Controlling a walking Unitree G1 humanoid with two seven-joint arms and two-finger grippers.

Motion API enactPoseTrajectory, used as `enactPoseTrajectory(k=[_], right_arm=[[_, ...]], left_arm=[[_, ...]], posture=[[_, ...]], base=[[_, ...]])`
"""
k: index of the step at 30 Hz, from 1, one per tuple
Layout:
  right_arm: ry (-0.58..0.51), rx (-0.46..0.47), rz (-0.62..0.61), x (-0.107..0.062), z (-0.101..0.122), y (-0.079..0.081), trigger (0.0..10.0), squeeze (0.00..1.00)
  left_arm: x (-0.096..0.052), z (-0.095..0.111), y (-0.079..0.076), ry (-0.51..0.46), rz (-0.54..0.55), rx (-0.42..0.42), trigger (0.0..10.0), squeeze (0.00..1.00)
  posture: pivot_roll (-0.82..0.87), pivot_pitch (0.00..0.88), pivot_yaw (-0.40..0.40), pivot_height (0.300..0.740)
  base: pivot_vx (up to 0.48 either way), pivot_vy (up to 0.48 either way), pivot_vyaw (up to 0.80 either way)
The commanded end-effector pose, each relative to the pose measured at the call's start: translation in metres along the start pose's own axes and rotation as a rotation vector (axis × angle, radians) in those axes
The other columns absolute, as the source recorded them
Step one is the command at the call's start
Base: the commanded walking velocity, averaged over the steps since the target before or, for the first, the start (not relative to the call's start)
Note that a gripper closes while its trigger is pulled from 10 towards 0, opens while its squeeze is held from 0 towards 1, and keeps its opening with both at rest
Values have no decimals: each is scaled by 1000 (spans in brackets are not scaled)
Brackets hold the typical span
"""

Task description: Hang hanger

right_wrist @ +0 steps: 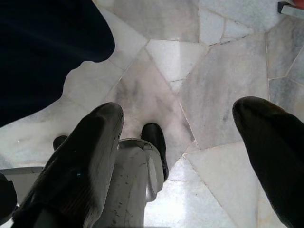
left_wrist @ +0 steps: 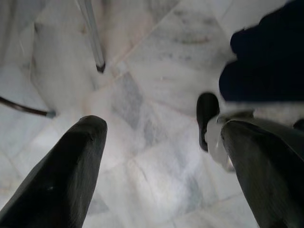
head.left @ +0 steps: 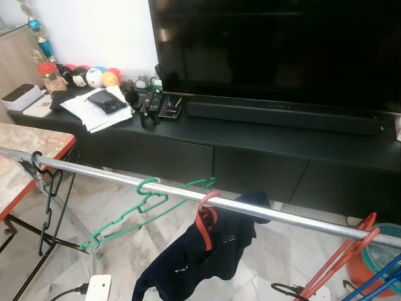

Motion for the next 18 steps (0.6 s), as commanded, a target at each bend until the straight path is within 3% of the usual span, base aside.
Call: enactPoseTrajectory(k=[1, 8, 18], right_arm=[[15, -2, -2, 0, -4, 1, 10000, 0], [15, -3, -2, 0, -3, 1, 10000, 0], [16, -6, -2, 0, -4, 1, 10000, 0]], left_arm=[[-1, -8, 7, 19, 9, 4, 10000, 0], [-2, -8, 15, 22, 18, 1, 10000, 0], [-3, -16, 16, 35, 14, 5, 10000, 0]], posture=[[-17, 0, 62, 740], [-17, 0, 61, 740], [-19, 0, 62, 740]], base=[[0, 0, 0], [0, 0, 0], [-260, 0, 0]])
Point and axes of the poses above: a point about 5 cm out from each wrist's last joint towards the gripper, its own x axis pointing out of the wrist towards the gripper, its own z axis along the axis of the wrist's last joint, y = z × x, the point moved 6 cm from there along x, pointing out of the wrist towards the gripper, and after that the axes turned 11 degrees about x, right-handed, at the moved point
